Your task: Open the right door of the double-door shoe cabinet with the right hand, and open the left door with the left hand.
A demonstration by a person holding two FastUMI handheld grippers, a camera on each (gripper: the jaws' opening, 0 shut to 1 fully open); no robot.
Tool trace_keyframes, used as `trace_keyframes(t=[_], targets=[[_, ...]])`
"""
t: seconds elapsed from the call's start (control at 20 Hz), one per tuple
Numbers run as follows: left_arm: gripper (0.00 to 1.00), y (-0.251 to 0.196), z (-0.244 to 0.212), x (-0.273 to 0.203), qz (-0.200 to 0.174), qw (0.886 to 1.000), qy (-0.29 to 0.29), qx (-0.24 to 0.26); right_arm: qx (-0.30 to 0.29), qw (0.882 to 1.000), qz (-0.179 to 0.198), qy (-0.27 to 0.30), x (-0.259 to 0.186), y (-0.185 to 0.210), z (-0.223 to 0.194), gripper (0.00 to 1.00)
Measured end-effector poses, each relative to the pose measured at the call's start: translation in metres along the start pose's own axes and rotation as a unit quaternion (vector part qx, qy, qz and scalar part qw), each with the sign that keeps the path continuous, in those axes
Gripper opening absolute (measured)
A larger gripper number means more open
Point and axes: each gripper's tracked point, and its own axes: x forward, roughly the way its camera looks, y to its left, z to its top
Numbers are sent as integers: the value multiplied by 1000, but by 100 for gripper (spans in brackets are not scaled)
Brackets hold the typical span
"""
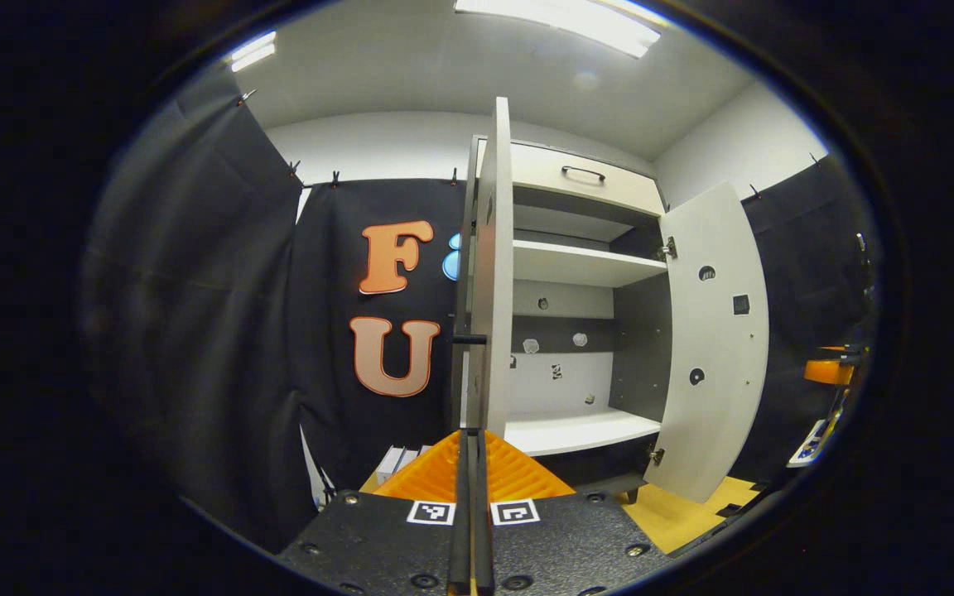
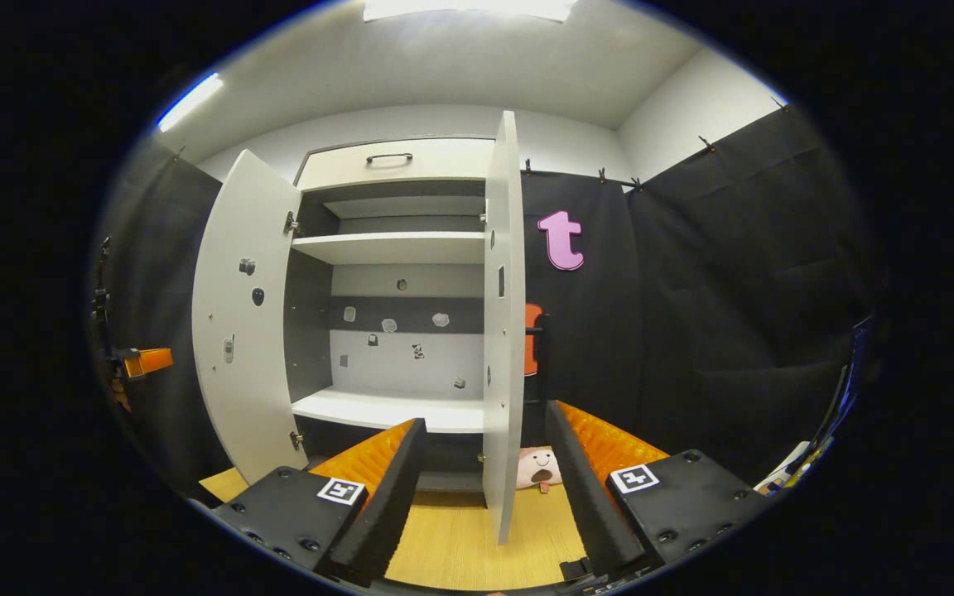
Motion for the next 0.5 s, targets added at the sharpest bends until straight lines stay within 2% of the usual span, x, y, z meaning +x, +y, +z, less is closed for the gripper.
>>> trace_keyframes(t=[0.2,0.25,0.35,0.5], targets=[[2,-37,-3,-11,2,1000,-11,-19,5,1000,21,-1,2,12,-3,93],[5,-49,-3,-12,-4,999,-11,-33,8,1000,27,0,3,16,-5,93],[2,-71,-2,-11,-16,998,-15,-59,7,999,31,-1,5,22,-7,93],[4,-96,7,-7,-33,997,-34,-65,12,999,31,-5,7,28,-9,92]])
